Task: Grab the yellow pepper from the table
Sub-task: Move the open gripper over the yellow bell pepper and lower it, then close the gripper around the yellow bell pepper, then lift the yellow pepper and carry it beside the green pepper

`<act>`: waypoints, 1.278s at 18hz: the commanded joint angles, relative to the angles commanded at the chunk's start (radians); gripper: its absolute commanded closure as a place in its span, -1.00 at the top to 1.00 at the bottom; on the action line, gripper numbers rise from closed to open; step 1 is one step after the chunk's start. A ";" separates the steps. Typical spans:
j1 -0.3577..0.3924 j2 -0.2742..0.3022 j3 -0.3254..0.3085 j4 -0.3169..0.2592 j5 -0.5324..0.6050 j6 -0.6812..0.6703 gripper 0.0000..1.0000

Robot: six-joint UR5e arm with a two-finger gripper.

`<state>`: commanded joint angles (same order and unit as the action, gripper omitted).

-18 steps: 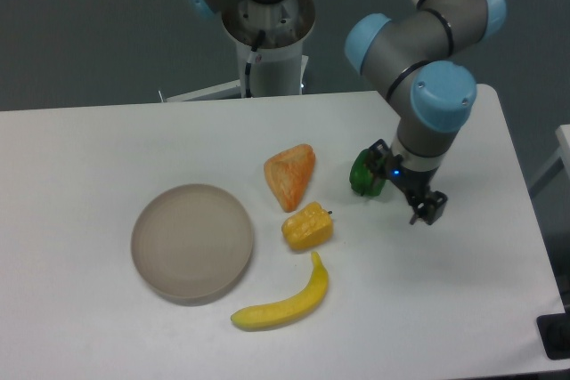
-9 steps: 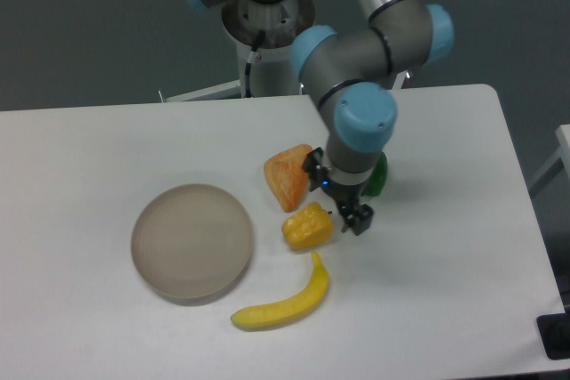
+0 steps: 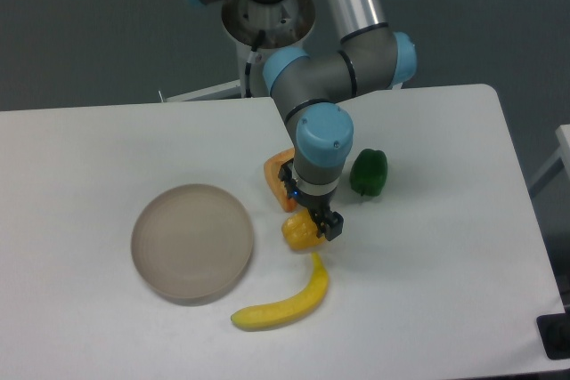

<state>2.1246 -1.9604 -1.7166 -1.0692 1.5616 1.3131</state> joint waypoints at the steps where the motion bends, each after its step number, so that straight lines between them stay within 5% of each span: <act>1: 0.000 -0.005 0.003 0.005 0.000 -0.002 0.80; 3: 0.002 -0.002 0.005 0.012 0.000 -0.002 -0.22; 5: 0.006 0.008 0.012 0.012 0.000 0.000 -0.91; 6: 0.009 0.011 0.018 0.012 0.000 -0.002 -1.00; 13: 0.139 0.078 0.084 -0.005 0.008 0.002 -1.00; 17: 0.179 0.052 0.156 -0.020 0.159 0.015 -1.00; 23: 0.202 0.028 0.311 -0.167 0.045 -0.002 -1.00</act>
<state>2.3270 -1.9328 -1.4053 -1.2362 1.6063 1.3116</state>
